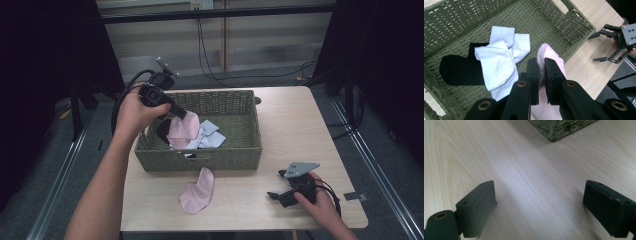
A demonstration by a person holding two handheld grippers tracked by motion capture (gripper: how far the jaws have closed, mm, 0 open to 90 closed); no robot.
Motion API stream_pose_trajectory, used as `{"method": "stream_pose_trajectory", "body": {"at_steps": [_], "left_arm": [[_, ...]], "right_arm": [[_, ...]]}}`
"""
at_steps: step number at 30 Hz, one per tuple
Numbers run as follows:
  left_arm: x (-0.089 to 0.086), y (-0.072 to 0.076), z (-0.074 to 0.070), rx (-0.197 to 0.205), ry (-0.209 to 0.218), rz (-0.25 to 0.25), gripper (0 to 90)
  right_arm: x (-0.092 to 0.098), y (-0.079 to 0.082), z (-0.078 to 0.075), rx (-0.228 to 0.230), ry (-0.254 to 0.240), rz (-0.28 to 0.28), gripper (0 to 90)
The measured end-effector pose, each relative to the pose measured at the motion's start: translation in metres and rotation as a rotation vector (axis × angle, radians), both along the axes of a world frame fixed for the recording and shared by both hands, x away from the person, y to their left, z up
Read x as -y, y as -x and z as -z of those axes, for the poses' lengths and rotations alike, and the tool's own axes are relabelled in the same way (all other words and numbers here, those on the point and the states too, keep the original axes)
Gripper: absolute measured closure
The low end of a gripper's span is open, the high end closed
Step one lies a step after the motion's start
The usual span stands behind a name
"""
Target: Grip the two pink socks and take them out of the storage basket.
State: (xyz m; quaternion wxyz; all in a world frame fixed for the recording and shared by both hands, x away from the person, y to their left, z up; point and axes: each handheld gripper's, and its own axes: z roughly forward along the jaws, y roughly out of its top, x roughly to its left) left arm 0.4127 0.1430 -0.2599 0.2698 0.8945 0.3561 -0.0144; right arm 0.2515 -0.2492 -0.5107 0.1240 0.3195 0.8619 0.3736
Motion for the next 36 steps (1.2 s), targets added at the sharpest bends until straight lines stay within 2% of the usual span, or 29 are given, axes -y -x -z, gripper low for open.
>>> {"method": "stream_pose_trajectory", "body": {"at_steps": [5,11,13,17,20,23,33,36], "left_arm": [[0.001,0.006,0.0,0.008,0.007,0.013,82.8],[0.001,0.013,0.007,0.011,0.007,0.032,82.7],[0.001,0.015,0.009,0.013,0.011,0.025,82.7],[0.004,0.024,0.014,0.03,0.0,0.049,82.7],[0.005,0.032,0.018,0.037,0.008,0.068,82.6],[0.006,0.039,0.025,0.051,0.003,0.074,82.4],[0.005,0.053,0.054,0.036,-0.005,0.102,80.2],[0.004,0.055,0.062,0.014,0.001,0.118,77.0]], "right_arm": [[0.0,0.0,0.0,-0.001,-0.001,0.001,10.4],[0.0,0.0,0.0,0.001,0.0,0.0,10.4],[0.0,0.0,0.0,0.0,0.0,0.0,10.4],[0.0,0.0,0.0,-0.002,0.0,0.001,10.4],[0.0,0.0,0.0,-0.002,0.002,-0.001,10.4],[0.0,0.0,0.0,-0.001,0.002,-0.002,10.4],[0.0,0.0,0.0,-0.002,0.002,0.0,10.4],[0.0,0.0,0.0,-0.002,0.002,0.0,10.4]]}}
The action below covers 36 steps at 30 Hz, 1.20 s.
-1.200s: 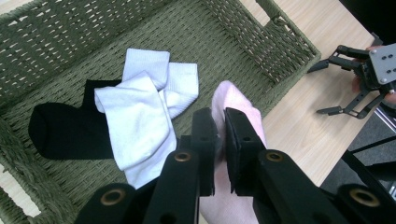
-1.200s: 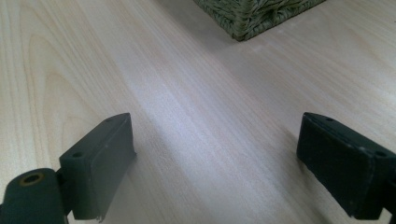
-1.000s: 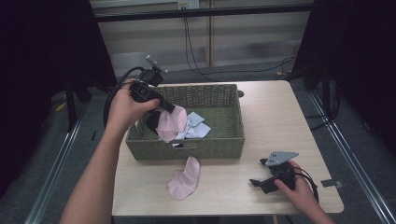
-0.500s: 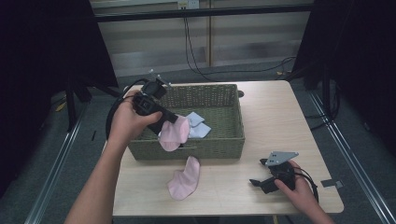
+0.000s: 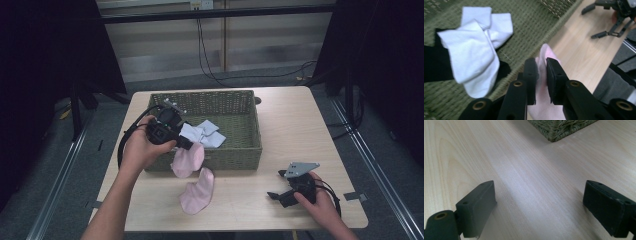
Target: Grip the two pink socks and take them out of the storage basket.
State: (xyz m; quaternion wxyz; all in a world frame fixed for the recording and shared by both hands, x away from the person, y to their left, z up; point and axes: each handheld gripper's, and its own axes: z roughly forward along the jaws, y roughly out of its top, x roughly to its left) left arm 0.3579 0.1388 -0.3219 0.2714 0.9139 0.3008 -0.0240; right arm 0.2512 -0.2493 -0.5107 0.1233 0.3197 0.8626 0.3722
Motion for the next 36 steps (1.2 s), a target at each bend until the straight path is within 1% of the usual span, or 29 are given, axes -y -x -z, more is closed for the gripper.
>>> {"method": "stream_pose_trajectory", "body": {"at_steps": [1,2,3,4,5,7,8,9,13,16,17,19,22,23,24,26,27,28,29,30,34,36], "left_arm": [[0.0,0.001,0.002,-0.006,0.0,0.005,74.7],[0.0,0.002,0.004,-0.002,0.002,0.008,71.7],[0.001,0.003,0.004,0.006,0.001,0.003,66.8],[0.0,0.003,0.005,0.011,-0.002,0.011,65.5],[0.0,0.004,0.006,0.011,0.004,0.011,64.0],[-0.001,0.005,0.007,0.016,-0.004,0.015,61.0],[-0.001,0.006,0.008,0.017,0.005,0.01,59.3],[-0.002,0.006,0.009,0.019,-0.001,0.007,58.2],[-0.007,0.01,0.015,0.029,0.016,-0.004,56.0],[-0.012,0.014,0.017,0.046,0.015,-0.005,54.8],[-0.014,0.016,0.019,0.044,0.02,-0.012,54.1],[-0.018,0.018,0.022,0.056,0.019,-0.018,52.5],[-0.022,0.021,0.026,0.053,0.027,-0.025,51.5],[-0.025,0.022,0.031,0.055,0.037,-0.035,51.2],[-0.027,0.023,0.034,0.06,0.032,-0.036,50.7],[-0.029,0.025,0.039,0.055,0.036,-0.037,50.4],[-0.03,0.027,0.042,0.056,0.03,-0.039,50.0],[-0.03,0.027,0.042,0.056,0.03,-0.039,49.5],[-0.032,0.03,0.048,0.054,0.031,-0.044,48.8],[-0.033,0.031,0.051,0.055,0.028,-0.042,48.5],[-0.038,0.035,0.063,0.057,0.036,-0.051,47.9],[-0.039,0.036,0.068,0.053,0.047,-0.059,46.8]], "right_arm": [[0.0,0.0,0.0,0.0,0.0,0.0,10.4],[0.0,0.0,0.0,0.003,0.0,-0.002,10.4],[0.0,0.0,0.0,0.002,0.0,-0.002,10.4],[0.0,0.0,0.0,0.002,0.0,-0.001,10.4],[0.0,0.0,0.0,0.002,0.0,-0.002,10.4],[0.0,0.0,0.0,0.0,-0.001,0.0,10.4],[0.0,0.0,0.0,0.002,0.0,-0.002,10.4],[0.0,0.0,0.0,0.001,0.0,-0.001,10.4],[0.0,0.0,0.0,0.003,0.0,-0.002,10.4],[0.0,0.0,0.0,0.002,0.0,-0.002,10.4],[0.0,0.0,0.0,0.001,0.0,-0.001,10.4],[0.0,0.0,0.0,0.001,0.0,-0.001,10.4],[0.0,0.0,0.0,0.0,0.0,0.0,10.4],[0.0,0.0,0.0,0.0,0.0,0.0,10.4],[0.0,0.0,0.0,0.001,0.0,0.0,10.4],[0.0,0.0,0.0,-0.001,-0.001,0.002,10.4],[0.0,0.0,0.0,0.002,0.0,-0.001,10.4],[0.0,0.0,0.0,0.002,0.0,-0.001,10.4],[0.0,0.0,0.0,0.0,0.0,0.001,10.4],[0.0,0.0,0.0,-0.001,0.0,0.001,10.4],[0.0,0.0,0.0,0.001,0.0,0.0,10.4],[0.0,0.0,0.0,0.0,0.0,0.001,10.4]]}}
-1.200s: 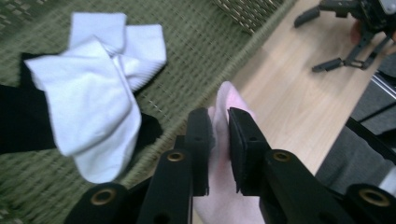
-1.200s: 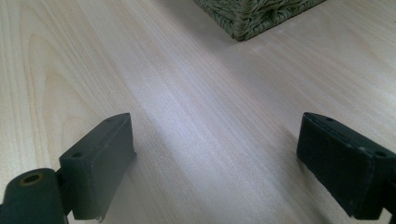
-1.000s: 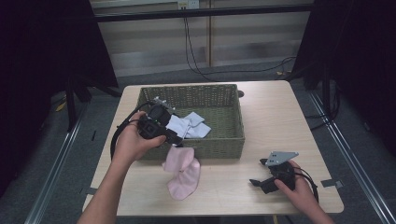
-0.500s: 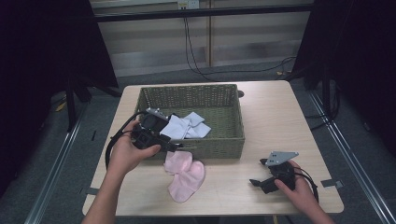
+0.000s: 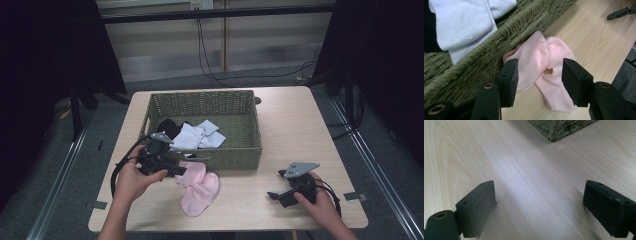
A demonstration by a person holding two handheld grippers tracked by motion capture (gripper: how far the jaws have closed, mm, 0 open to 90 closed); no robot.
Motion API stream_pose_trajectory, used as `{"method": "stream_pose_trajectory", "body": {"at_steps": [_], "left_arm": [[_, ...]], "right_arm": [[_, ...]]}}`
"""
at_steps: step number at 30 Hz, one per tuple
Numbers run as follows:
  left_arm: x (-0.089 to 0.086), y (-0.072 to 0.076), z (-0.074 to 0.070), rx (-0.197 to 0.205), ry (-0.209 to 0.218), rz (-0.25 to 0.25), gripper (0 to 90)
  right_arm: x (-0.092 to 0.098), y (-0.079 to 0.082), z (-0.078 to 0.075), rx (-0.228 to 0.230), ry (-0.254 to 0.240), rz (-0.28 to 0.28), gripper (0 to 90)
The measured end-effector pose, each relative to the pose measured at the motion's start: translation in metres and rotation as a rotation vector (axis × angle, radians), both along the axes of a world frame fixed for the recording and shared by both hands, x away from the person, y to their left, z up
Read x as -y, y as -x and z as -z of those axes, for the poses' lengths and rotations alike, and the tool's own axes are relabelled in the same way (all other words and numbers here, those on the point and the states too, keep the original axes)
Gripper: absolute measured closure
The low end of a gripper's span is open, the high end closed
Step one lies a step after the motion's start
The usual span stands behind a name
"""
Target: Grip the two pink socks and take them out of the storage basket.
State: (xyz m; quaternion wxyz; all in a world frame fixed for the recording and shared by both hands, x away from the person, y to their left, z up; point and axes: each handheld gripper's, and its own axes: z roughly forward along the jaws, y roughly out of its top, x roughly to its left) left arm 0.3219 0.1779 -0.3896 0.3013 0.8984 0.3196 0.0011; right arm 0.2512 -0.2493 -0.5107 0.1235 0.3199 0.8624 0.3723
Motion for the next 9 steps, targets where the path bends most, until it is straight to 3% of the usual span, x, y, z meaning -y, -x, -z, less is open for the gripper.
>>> {"method": "stream_pose_trajectory", "body": {"at_steps": [4,9], "left_arm": [[0.0,0.001,0.008,-0.003,0.022,-0.002,45.1],[0.005,0.002,0.015,-0.004,0.018,0.018,44.0]], "right_arm": [[0.0,0.0,0.0,0.001,0.0,-0.001,10.4],[0.0,0.0,0.0,0.001,0.0,-0.001,10.4]]}}
